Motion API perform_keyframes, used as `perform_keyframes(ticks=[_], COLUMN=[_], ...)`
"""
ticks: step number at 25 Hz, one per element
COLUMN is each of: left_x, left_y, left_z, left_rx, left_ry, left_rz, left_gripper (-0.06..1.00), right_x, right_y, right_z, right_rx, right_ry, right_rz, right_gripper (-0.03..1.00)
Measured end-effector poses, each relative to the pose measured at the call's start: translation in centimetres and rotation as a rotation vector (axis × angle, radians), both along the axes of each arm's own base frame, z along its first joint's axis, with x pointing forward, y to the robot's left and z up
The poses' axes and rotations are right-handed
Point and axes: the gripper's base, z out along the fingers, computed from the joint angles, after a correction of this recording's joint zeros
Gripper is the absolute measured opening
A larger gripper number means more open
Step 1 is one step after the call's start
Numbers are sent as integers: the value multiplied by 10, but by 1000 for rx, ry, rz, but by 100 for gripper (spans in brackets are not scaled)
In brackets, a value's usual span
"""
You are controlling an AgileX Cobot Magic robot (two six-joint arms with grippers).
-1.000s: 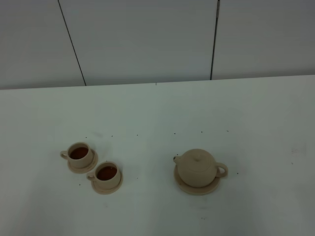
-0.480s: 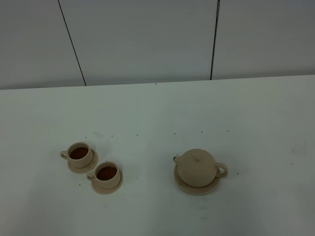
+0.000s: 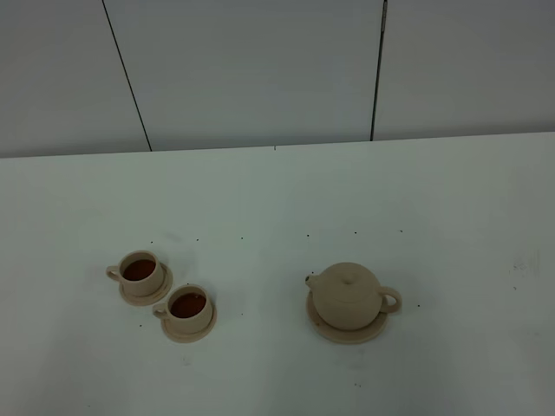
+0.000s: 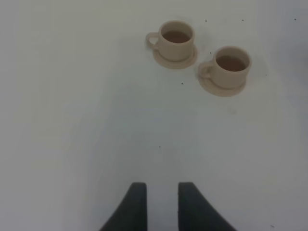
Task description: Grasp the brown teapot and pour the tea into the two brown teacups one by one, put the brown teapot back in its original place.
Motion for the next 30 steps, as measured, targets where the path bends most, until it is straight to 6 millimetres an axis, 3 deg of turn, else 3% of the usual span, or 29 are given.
perform_keyframes(ticks=[17,30], left_x=[0,0], left_y=[0,0], left_z=[0,0], left_rx=[0,0], left_ry=[0,0], left_rz=[0,0], left_gripper=[23,23], right_x=[0,0], right_y=[0,0], right_z=[0,0], right_rx=[0,0], right_ry=[0,0], right_rz=[0,0], right_gripper=[25,24])
